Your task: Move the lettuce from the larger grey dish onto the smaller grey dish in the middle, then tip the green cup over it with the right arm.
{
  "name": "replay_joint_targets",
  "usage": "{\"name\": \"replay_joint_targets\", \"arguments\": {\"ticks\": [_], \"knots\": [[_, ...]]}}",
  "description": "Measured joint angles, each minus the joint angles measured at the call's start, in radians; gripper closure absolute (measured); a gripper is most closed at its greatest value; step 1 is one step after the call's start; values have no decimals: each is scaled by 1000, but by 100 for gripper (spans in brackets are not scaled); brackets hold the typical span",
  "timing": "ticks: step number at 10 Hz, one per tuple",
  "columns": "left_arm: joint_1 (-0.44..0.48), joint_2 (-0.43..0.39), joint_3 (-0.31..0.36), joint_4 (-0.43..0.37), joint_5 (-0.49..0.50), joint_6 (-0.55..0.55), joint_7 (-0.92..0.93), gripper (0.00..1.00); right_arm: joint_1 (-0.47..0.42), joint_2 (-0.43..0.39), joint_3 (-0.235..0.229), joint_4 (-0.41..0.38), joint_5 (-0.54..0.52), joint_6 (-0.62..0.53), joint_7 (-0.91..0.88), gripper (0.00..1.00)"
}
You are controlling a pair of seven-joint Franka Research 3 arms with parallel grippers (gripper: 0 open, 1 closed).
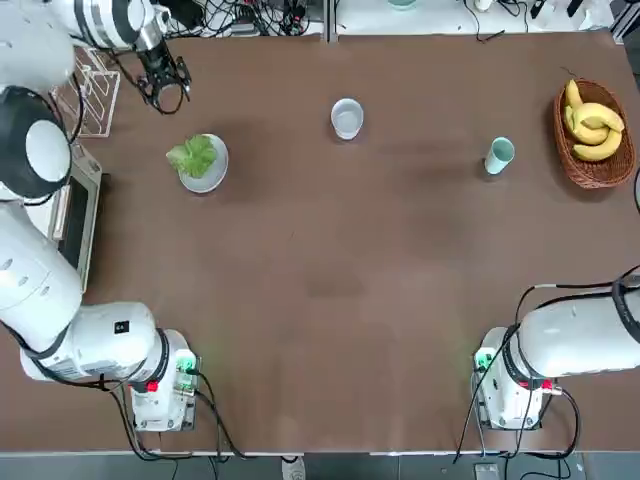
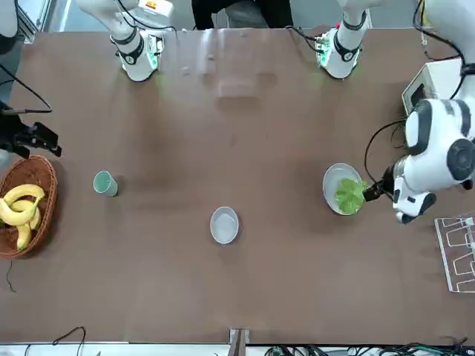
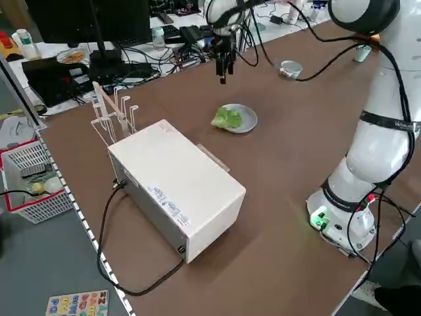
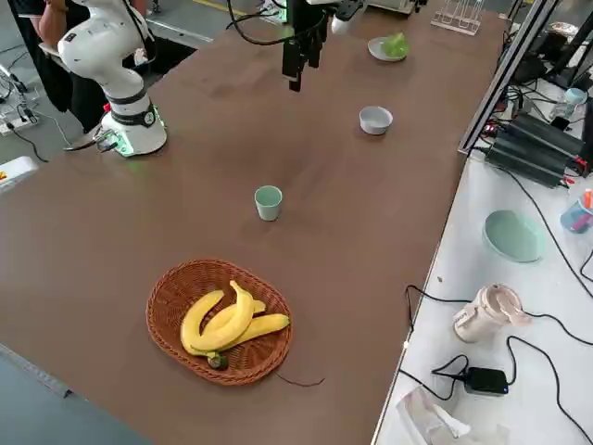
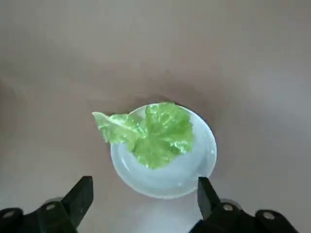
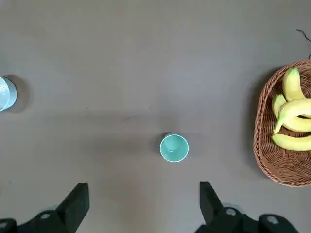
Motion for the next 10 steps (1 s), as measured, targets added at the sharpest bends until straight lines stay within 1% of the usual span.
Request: {"name": "replay_joint_targets", "arguments": {"ticks": [2,3,4,5,6,7,8,9,10], "knots": [[7,5,7,-90,21,121,-44,7,0,0,-3,-1,0,1,-19,0],[12,21,9,-135,43,189,-65,8,-3,0,-5,-3,1,8,-66,0],[14,48,9,-158,89,226,-88,9,-16,3,-7,-9,15,19,-150,0],[13,85,8,-164,147,248,-129,10,-44,10,-10,-21,43,32,-244,0],[13,123,7,-163,180,278,-174,10,-71,20,-14,-31,66,42,-307,0],[13,154,7,-162,190,310,-199,16,-84,28,-15,-31,75,49,-347,0],[13,175,6,-159,193,329,-206,19,-89,35,-14,-34,90,62,-400,0],[13,184,6,-156,193,338,-208,28,-107,41,-14,-48,140,78,-499,0],[13,185,5,-154,193,340,-208,34,-144,53,-15,-72,205,98,-633,0]]}}
